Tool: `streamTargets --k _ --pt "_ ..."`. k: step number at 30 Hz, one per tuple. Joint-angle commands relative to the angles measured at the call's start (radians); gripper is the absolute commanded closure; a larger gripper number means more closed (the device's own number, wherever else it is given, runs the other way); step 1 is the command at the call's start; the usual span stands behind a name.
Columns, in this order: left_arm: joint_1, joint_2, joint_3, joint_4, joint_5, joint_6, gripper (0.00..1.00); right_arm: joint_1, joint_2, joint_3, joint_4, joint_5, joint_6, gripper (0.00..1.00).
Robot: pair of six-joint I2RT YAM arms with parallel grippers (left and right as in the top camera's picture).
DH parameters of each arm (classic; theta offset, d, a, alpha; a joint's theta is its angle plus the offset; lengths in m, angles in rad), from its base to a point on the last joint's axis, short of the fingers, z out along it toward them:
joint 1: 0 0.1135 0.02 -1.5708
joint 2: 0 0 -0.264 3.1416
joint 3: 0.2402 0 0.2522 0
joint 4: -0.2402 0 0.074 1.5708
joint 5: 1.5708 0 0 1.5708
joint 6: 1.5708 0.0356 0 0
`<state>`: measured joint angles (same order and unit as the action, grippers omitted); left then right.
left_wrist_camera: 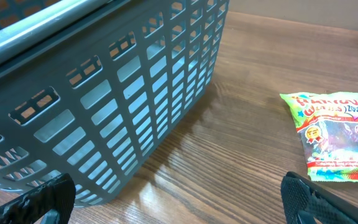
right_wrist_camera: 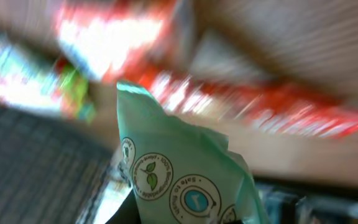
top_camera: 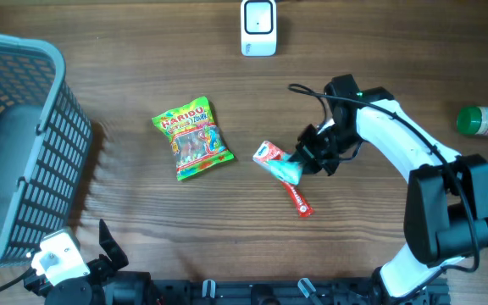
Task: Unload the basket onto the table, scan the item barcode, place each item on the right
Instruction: 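Lift the wipes pack and hold it in front of the scanner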
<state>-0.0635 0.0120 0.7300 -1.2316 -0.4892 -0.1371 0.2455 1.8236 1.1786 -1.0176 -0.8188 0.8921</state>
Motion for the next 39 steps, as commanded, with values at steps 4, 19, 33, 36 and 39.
streamTargets --k 4,19,33,36,39 --pt "0.007 -0.007 0.001 0.003 0.000 -0.005 0.00 0.002 -0.027 0.025 0.079 -0.567 0.095 0.95" --pt "0.007 -0.007 0.001 0.003 0.000 -0.005 0.00 0.004 -0.027 0.024 1.385 -0.742 0.625 0.96" --pt "0.007 -0.007 0.001 0.003 0.000 -0.005 0.00 0.003 -0.027 0.024 1.478 -0.787 0.941 0.96" --pt "0.007 -0.007 0.001 0.003 0.000 -0.005 0.00 0.003 -0.027 0.024 1.478 -0.784 0.949 0.96" --pt "0.007 -0.007 0.001 0.003 0.000 -0.005 0.00 0.003 -0.027 0.024 1.479 -0.784 0.941 0.96"
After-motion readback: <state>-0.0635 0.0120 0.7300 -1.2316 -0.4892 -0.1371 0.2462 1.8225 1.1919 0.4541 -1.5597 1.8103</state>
